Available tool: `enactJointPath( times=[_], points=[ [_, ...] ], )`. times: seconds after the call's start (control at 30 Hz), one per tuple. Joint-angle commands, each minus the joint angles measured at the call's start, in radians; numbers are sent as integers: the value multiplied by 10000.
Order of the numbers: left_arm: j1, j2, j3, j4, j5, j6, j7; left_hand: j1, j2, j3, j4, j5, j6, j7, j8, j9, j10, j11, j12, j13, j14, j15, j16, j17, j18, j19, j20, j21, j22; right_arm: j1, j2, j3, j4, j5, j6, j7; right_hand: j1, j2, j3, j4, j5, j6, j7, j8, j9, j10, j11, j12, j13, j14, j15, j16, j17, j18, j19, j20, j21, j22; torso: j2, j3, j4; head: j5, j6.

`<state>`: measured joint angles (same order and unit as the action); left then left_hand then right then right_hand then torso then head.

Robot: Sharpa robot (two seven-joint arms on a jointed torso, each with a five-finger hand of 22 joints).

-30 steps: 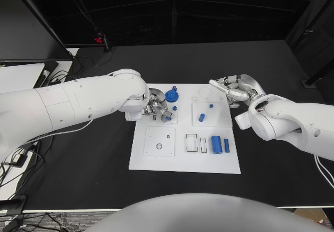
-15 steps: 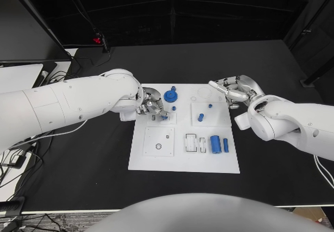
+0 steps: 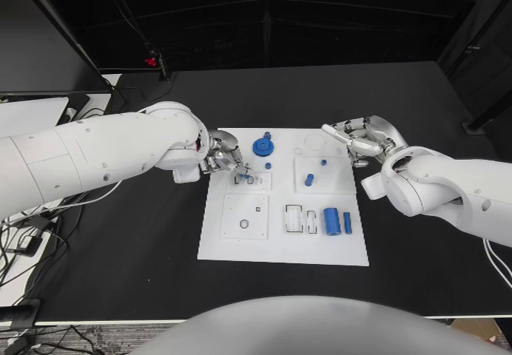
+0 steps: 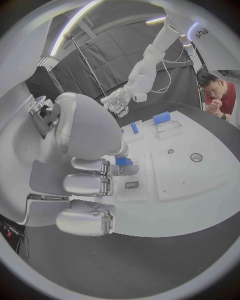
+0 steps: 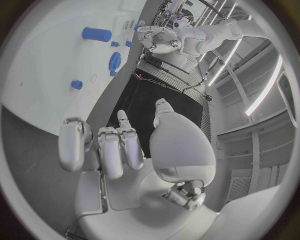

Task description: Assemble the parts on the task board

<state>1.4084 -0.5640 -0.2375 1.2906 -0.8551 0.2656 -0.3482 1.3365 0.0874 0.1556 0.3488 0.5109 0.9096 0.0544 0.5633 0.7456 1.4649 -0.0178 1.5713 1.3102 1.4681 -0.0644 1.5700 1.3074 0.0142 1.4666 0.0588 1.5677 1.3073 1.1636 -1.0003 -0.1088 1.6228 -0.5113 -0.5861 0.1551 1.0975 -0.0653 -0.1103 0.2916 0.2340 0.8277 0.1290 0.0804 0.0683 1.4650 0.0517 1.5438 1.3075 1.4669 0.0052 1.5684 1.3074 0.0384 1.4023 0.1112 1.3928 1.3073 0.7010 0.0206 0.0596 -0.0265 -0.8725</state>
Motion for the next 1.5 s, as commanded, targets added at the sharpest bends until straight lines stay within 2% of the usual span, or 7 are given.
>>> enactJointPath(
  times=[0.03,0.2,0.43,0.67,1.1,1.5],
  points=[
    [22,-25,6,67,31,-147,-146,329,214,656,-575,-36,231,-159,-51,18,1059,-17,-5,2606,1027,-77,8,2634,-142,1042,-74,31,2635,9,8,2,12,-27,56,43,-24,103,-9,13,-51,-7,-29,-44,-7,652,-74,-46,2316,1039,-72,24,2634,189,-99,4,-63,1868,6,-6,-12,23,-2],
    [4,-37,5,153,31,-278,-376,279,208,684,-552,-67,297,-158,-44,53,1059,-15,-5,2606,1027,-78,8,2634,-142,1042,-73,31,2635,8,10,1,13,-23,61,54,-24,103,-9,13,-51,-7,-29,-44,-7,652,-74,-46,2316,1039,-72,24,2634,189,-99,4,-63,1868,12,-15,-17,16,-2],
    [-40,56,4,165,-7,-439,-582,240,205,702,-553,-108,331,-162,-45,77,1059,-16,-5,2606,1027,-78,8,2634,-142,1042,-72,31,2635,6,17,0,2,-18,78,62,-24,103,-9,13,-51,-7,-29,-44,-7,652,-74,-46,2316,1039,-72,24,2634,189,-99,4,-63,1868,5,-5,-1,17,-2],
    [-77,150,4,166,-108,-544,-739,232,193,707,-556,-122,334,-163,-50,85,1059,-17,-5,2606,1027,-78,8,2634,-142,1042,-72,31,2635,4,29,-1,2,-2,94,70,-38,128,-13,15,-52,-3,-27,-42,-6,645,-74,-51,2310,1039,-73,24,2634,186,-92,3,-59,1871,7,-5,-12,33,-2],
    [-131,212,4,184,-484,-618,-770,206,214,740,-555,-149,359,-169,-54,107,1059,-20,-5,2606,1027,-81,8,2634,-142,1042,-70,31,2635,2,28,-1,14,6,105,97,-49,154,-17,15,-42,0,-23,-42,-6,657,-73,-43,2318,1039,-73,24,2634,186,-92,2,-60,1871,4,-11,-14,29,-2],
    [-247,309,3,65,-593,-643,-866,204,198,750,-561,-153,352,-170,-64,116,1059,-22,-5,2606,1027,-83,8,2634,-142,1042,-68,31,2635,1,19,-2,39,4,65,169,-54,160,-20,14,-36,2,-15,-42,-6,660,-71,-40,2321,1039,-73,24,2634,184,-86,1,-55,1874,8,-6,-15,56,-2]
  ],
)
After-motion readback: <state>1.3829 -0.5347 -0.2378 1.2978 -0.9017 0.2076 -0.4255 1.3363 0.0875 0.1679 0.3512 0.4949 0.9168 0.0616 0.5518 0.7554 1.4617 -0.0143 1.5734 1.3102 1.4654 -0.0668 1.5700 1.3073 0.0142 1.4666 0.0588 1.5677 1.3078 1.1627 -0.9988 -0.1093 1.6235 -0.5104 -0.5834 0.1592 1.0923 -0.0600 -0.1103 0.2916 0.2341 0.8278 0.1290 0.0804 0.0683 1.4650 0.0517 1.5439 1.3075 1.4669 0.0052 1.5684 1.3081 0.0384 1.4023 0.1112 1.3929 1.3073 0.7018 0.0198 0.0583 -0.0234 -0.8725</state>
